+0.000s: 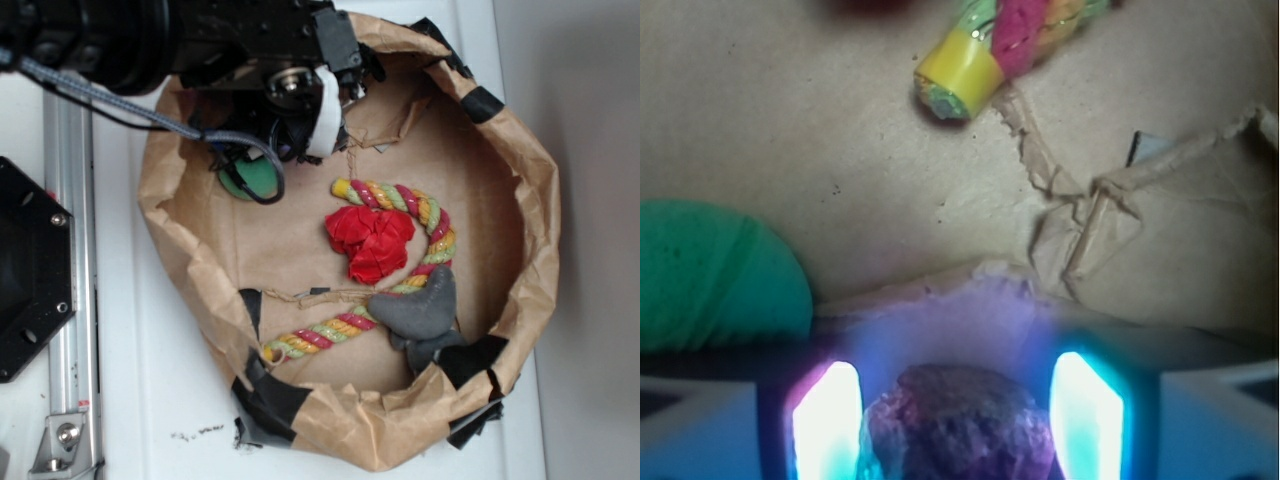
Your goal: Grab the rock.
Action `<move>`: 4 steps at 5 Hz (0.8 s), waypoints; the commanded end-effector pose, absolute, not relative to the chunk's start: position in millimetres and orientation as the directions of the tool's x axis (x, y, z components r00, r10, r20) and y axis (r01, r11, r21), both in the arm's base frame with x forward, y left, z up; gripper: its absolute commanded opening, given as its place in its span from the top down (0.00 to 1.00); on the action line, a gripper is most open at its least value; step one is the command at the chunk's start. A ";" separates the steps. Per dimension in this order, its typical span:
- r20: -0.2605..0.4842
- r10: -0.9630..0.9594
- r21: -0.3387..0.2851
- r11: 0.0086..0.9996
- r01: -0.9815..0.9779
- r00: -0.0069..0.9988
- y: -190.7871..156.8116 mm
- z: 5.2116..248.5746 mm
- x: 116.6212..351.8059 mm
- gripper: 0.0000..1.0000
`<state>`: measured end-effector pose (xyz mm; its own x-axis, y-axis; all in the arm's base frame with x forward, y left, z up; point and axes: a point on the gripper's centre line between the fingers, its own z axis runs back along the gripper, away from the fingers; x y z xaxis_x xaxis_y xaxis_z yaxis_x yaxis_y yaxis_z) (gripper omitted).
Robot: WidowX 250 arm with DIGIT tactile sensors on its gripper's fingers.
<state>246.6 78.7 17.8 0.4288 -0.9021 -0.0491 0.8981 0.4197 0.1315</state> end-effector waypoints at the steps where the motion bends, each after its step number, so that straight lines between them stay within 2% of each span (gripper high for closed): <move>1: 0.074 -0.817 0.243 0.571 0.784 0.572 32.6 89.4 250.1 1.00; 2: 0.063 -0.707 0.272 0.692 0.669 0.705 6.2 138.4 244.2 1.00; 3: 0.131 -0.492 0.133 0.869 0.476 0.861 -8.8 193.3 241.7 1.00; 4: 0.074 -0.257 0.064 0.965 0.253 0.964 -6.8 228.0 252.0 1.00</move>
